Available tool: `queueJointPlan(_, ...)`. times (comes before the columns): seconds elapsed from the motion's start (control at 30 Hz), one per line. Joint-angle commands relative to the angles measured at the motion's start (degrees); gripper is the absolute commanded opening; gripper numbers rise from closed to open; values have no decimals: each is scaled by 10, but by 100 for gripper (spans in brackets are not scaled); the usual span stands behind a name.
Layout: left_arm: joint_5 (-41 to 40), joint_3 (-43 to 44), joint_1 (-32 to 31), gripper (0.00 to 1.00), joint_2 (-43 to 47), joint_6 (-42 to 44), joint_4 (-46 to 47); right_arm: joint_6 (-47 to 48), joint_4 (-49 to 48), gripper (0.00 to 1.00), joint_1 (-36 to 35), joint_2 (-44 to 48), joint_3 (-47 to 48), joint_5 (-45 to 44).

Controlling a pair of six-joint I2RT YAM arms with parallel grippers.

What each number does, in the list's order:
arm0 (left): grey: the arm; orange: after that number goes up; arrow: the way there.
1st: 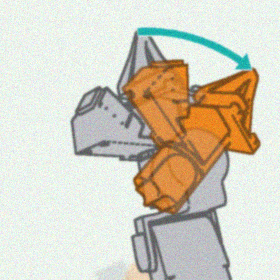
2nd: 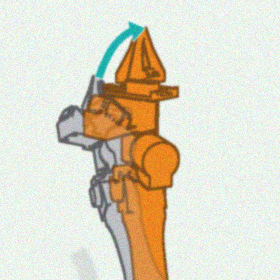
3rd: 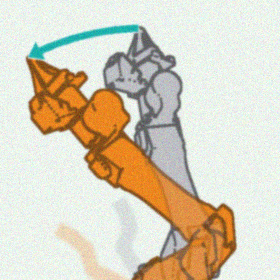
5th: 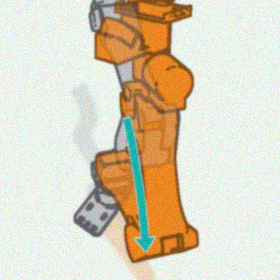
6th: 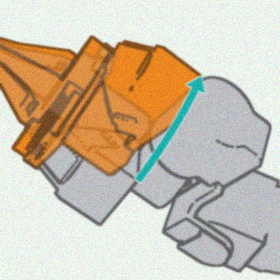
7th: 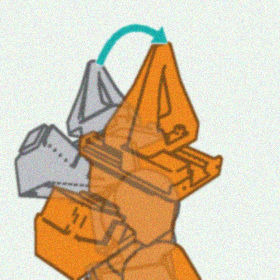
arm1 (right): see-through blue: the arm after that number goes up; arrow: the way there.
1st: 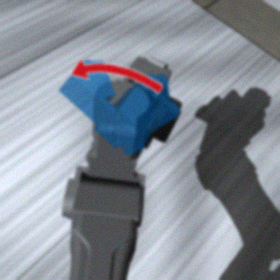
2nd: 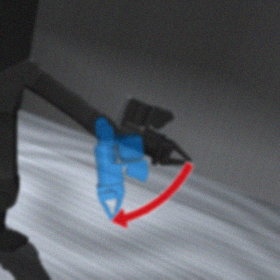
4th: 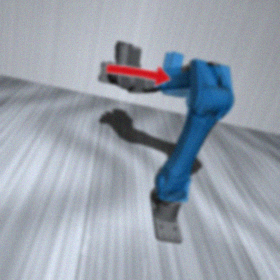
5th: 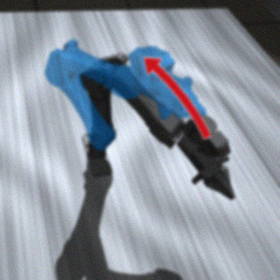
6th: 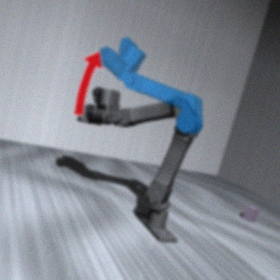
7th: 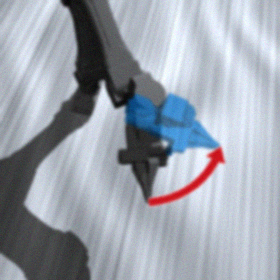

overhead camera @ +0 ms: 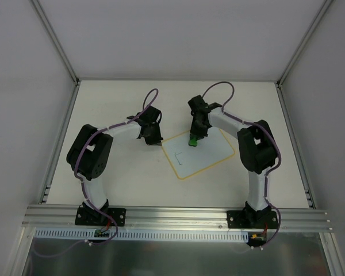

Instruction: Erase the whiteboard

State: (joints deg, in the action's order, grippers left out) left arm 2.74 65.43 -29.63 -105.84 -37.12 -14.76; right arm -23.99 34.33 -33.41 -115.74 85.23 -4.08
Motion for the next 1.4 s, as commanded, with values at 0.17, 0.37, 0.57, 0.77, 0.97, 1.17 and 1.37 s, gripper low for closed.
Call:
queueJointPlan(0.17,-9,-15,0,0,19,-2,-30,32,103,0,58,-35,39,-70)
queueJointPlan(0.37,-11,-14,0,0,15,-2,-30,38,102,0,-8,-66,67,-23)
queueJointPlan(0.57,-13,-12,3,0,18,-7,-30,14,62,0,-84,-56,36,31)
queueJointPlan(0.77,-13,-13,8,0,15,-13,-29,3,39,0,-104,-34,-11,28)
queueJointPlan(0.97,-12,-15,15,0,17,-22,-29,25,40,0,-108,-10,-54,17)
queueJointPlan(1.17,-13,-27,26,0,31,-25,-29,46,54,0,-107,71,-161,-32)
queueJointPlan(1.37,-11,-27,26,0,36,-20,-30,39,64,0,-74,119,-193,-85)
